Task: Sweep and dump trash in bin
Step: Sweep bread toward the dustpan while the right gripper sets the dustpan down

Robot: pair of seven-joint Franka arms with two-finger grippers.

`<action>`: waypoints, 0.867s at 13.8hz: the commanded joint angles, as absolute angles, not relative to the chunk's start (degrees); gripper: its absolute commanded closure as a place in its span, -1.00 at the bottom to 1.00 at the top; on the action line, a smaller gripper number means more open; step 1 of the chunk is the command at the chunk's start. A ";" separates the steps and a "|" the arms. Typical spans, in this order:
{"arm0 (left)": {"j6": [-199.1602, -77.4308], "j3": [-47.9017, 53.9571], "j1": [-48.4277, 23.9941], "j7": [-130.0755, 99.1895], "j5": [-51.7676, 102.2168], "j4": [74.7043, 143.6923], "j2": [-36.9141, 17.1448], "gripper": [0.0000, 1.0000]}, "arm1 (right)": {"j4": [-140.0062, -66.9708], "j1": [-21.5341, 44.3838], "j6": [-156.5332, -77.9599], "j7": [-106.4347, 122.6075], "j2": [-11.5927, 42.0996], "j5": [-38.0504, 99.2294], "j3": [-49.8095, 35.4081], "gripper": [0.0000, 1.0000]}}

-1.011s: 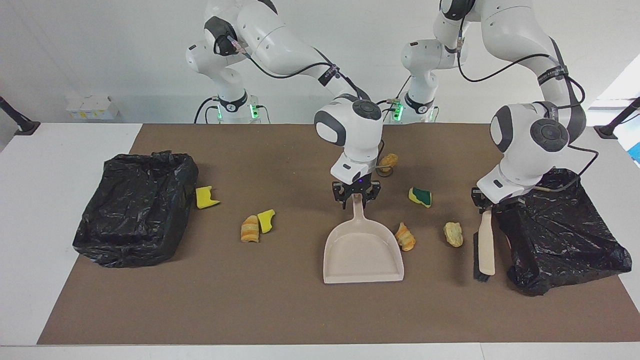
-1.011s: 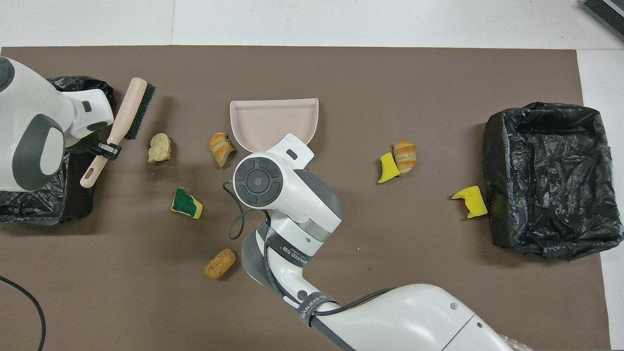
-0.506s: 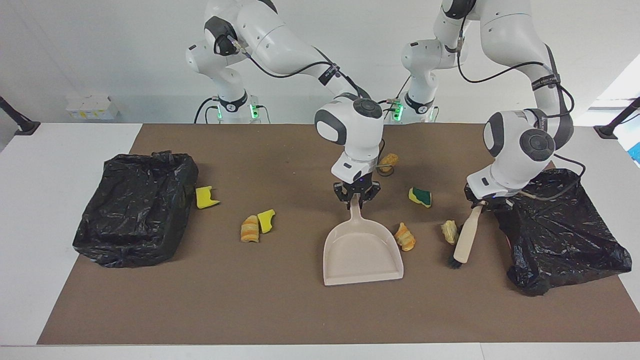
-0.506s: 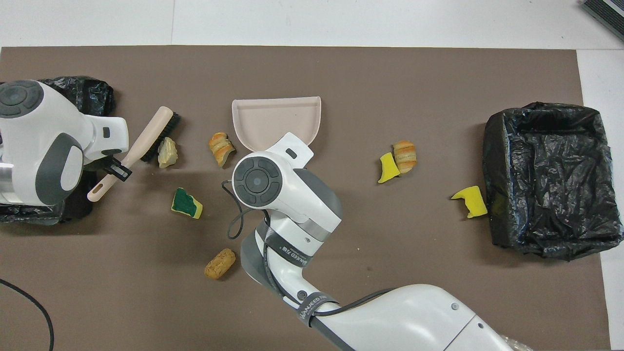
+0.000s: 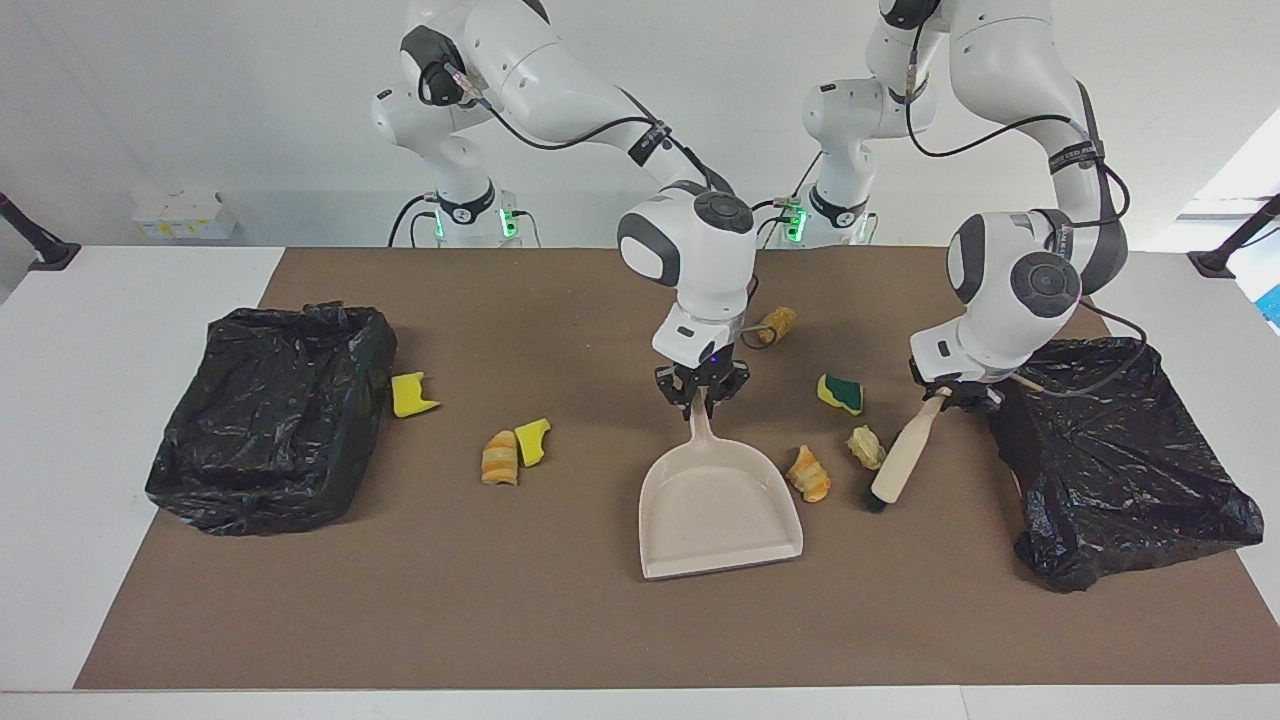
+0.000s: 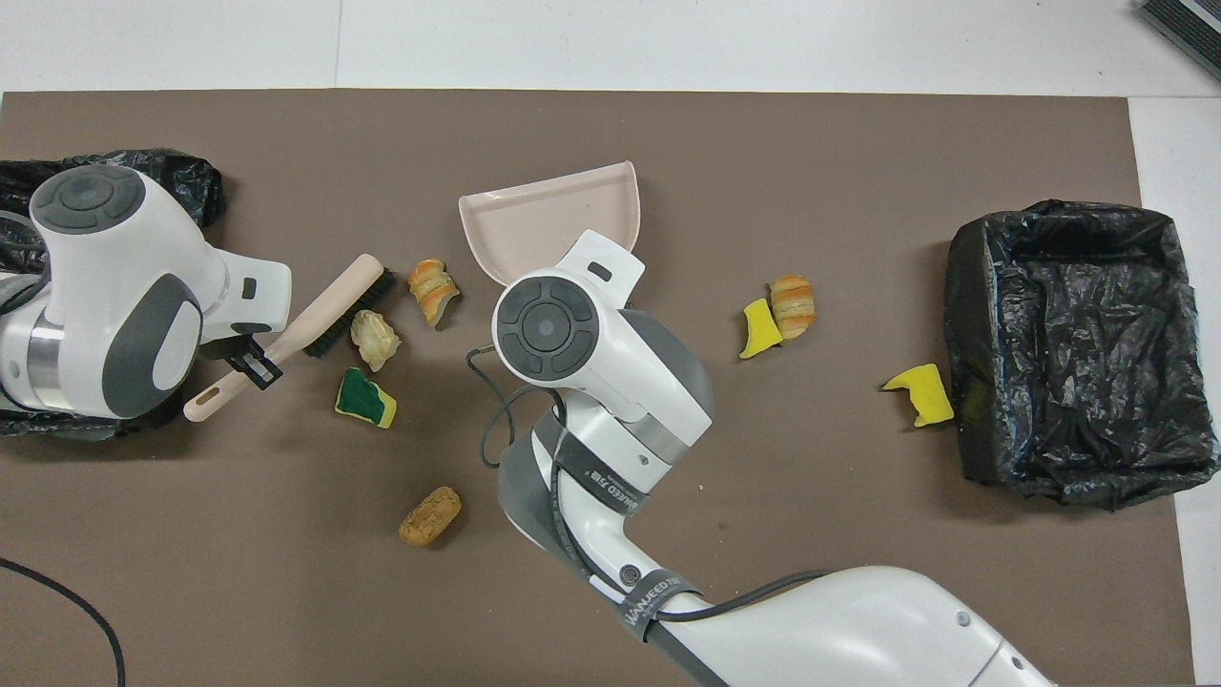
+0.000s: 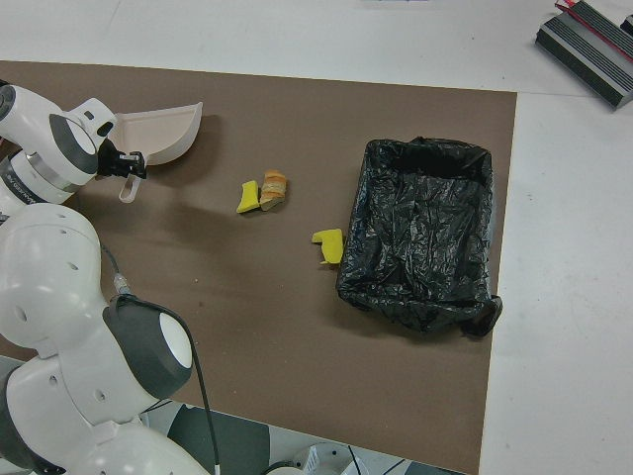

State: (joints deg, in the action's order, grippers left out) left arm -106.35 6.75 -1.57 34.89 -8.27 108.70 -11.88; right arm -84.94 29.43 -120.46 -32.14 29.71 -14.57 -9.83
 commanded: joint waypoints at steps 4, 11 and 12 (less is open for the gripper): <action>-104.93 6.15 -4.66 34.98 -8.26 113.30 -3.69 1.00 | -89.64 23.84 -111.46 -6.04 21.55 -4.51 -10.28 1.00; -118.12 5.89 -4.48 35.77 -10.36 105.40 -12.19 1.00 | -90.79 17.85 -97.49 28.86 15.74 -1.41 -10.20 1.00; -119.17 5.89 -4.48 37.25 -13.33 103.99 -13.35 1.00 | -90.88 17.41 -96.51 33.88 15.38 -1.49 -10.20 1.00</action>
State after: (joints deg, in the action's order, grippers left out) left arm -117.83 6.16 -4.08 35.52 -9.86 108.84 -9.04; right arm -88.78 19.08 -97.86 24.81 17.43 -2.88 -9.79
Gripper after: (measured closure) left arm 0.744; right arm 0.692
